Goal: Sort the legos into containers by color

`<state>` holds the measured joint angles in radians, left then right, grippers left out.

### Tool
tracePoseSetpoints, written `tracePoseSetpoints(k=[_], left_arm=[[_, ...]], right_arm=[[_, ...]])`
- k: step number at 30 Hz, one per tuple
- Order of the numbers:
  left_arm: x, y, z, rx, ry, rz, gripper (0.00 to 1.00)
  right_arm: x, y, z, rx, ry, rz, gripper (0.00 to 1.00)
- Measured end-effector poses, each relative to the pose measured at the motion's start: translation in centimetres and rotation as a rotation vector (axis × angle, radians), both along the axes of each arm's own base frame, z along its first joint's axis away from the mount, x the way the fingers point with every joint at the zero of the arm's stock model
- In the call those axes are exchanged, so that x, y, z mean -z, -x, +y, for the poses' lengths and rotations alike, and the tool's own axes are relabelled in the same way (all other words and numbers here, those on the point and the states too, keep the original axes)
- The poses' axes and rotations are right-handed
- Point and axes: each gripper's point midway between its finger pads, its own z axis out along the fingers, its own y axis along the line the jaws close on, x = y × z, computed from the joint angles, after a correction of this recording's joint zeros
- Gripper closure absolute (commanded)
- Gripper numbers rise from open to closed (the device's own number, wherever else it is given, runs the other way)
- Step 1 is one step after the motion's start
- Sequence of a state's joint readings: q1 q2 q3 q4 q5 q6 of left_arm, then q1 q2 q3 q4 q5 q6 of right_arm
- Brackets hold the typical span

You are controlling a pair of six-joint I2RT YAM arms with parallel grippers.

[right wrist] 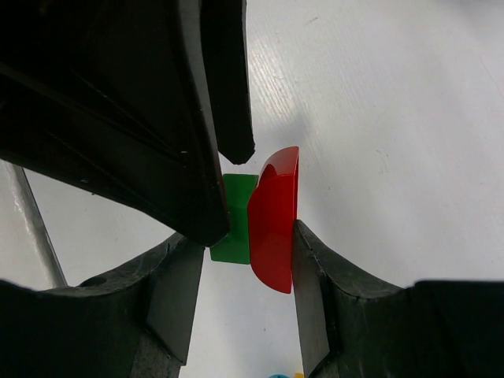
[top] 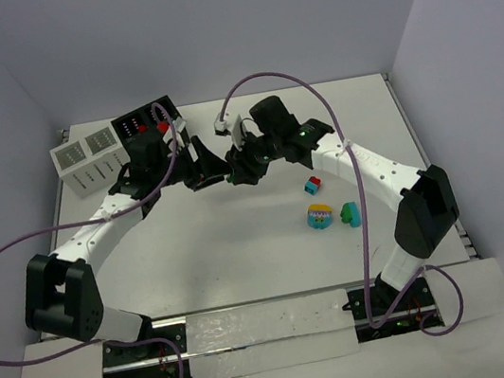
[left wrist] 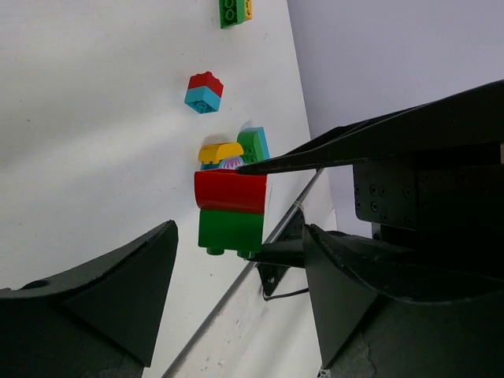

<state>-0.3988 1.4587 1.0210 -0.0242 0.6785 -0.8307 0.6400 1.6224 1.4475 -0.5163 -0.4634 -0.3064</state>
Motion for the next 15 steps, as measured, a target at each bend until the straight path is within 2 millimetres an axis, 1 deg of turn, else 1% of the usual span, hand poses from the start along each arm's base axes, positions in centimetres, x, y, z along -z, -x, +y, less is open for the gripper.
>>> tracePoseSetpoints(k=[1, 4, 7, 11, 15], left_arm=[[0.0, 0.0, 0.0, 0.000, 0.000, 0.001, 0.33], [0.2, 0.0, -0.1, 0.000, 0.002, 0.005, 0.37], [0.6, 0.0, -0.1, 0.004, 0.007, 0.017, 0.38], [0.5, 0.0, -0.3, 0.008, 0.018, 0.021, 0.38], [0.4, 0.2, -0.4, 0.017, 0.025, 0.023, 0.43]], right_arm=[[-0.1, 0.1, 0.0, -0.001, -0.002, -0.001, 0.73], [-0.5, 0.1, 0.0, -0.001, -0.009, -0.007, 0.73], [-0.9, 0.2, 0.0, 0.001, -0.016, -0.013, 0.73], [-1.1, 0.3, 0.1, 0.002, -0.021, -0.009, 0.73], [-1.2, 0.4, 0.2, -0.001, -0.029, -0.003, 0.72]])
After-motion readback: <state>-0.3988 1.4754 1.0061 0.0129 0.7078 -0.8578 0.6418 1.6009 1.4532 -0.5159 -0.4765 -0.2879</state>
